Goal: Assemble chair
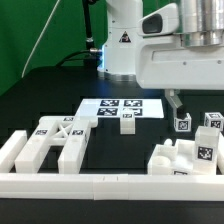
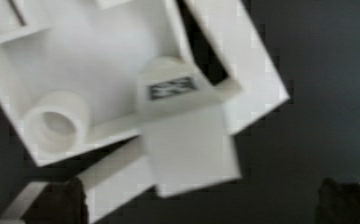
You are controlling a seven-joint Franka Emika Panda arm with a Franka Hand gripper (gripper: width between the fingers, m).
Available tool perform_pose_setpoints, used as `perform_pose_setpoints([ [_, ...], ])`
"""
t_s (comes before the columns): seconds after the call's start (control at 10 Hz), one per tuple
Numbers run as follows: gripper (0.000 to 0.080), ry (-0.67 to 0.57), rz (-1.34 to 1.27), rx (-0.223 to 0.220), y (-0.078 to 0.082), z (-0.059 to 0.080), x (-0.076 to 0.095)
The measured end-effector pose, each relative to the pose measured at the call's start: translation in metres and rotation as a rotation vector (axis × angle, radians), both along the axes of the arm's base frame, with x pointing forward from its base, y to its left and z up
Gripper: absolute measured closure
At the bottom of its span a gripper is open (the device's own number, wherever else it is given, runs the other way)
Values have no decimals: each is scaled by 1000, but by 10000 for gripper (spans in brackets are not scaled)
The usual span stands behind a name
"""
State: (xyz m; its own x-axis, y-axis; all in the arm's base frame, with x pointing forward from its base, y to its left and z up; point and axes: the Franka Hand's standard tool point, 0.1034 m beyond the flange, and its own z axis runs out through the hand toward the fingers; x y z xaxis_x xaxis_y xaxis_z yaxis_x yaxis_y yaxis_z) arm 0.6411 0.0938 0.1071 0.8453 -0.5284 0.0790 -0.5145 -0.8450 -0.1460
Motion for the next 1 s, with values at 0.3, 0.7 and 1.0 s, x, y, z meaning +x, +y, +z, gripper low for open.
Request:
perform_pose_setpoints([
  [0.3,150,39,123,-24,-16,-5,-34],
  [0.7,150,28,424,-97,-16,-5,-39],
  [1.0,150,36,649,-125,-30,-15,-51],
])
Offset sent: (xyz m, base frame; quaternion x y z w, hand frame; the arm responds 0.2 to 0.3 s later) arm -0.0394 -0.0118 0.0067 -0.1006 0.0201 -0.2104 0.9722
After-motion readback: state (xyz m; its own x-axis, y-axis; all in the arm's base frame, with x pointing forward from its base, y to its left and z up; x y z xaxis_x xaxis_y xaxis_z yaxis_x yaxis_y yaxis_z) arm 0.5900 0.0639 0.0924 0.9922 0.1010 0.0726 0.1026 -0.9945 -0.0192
